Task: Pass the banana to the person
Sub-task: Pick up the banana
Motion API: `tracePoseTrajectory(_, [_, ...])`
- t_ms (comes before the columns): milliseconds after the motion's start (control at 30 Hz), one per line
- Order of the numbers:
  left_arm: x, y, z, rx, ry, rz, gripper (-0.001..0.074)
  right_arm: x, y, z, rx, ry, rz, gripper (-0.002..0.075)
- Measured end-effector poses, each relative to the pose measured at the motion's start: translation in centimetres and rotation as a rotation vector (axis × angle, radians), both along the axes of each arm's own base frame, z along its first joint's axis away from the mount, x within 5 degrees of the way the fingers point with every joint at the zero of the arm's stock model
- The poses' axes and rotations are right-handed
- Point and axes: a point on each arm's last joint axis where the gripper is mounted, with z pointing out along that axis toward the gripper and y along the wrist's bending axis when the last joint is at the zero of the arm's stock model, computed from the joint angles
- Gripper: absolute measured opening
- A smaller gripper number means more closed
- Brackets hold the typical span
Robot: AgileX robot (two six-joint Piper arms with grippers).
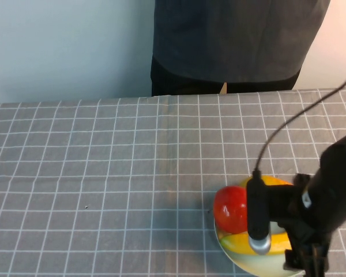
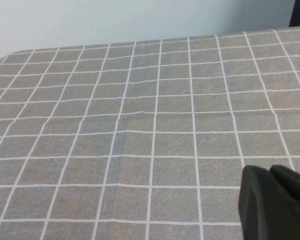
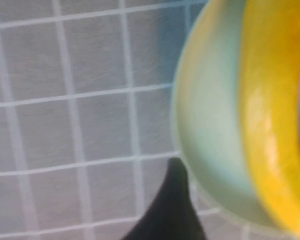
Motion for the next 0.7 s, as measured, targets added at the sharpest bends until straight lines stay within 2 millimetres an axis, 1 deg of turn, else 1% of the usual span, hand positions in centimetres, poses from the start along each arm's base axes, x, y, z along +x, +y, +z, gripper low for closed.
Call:
tracePoseTrajectory(200, [0.0, 0.0, 0.0, 0.0, 0.0, 0.0, -0.0004, 1.7, -0.1, -2.8, -0.069, 0.007, 0.067, 0.058])
tracePoseTrajectory(400, [0.0, 0.0, 0.0, 0.0, 0.0, 0.0, -0.0004, 3.0, 0.2, -3.9, -0.043, -0.055, 0.064, 0.058])
tracePoseTrajectory(600, [0.0, 0.0, 0.0, 0.0, 0.0, 0.0, -0.0004, 3.2, 0.4, -5.4, -0.066, -0.016, 0.066, 0.058])
tracePoseTrajectory(700, [0.0, 0.0, 0.0, 0.0, 0.0, 0.0, -0.0004, 3.4, 0.5, -5.7, -0.063, -0.02, 0.066, 0.058])
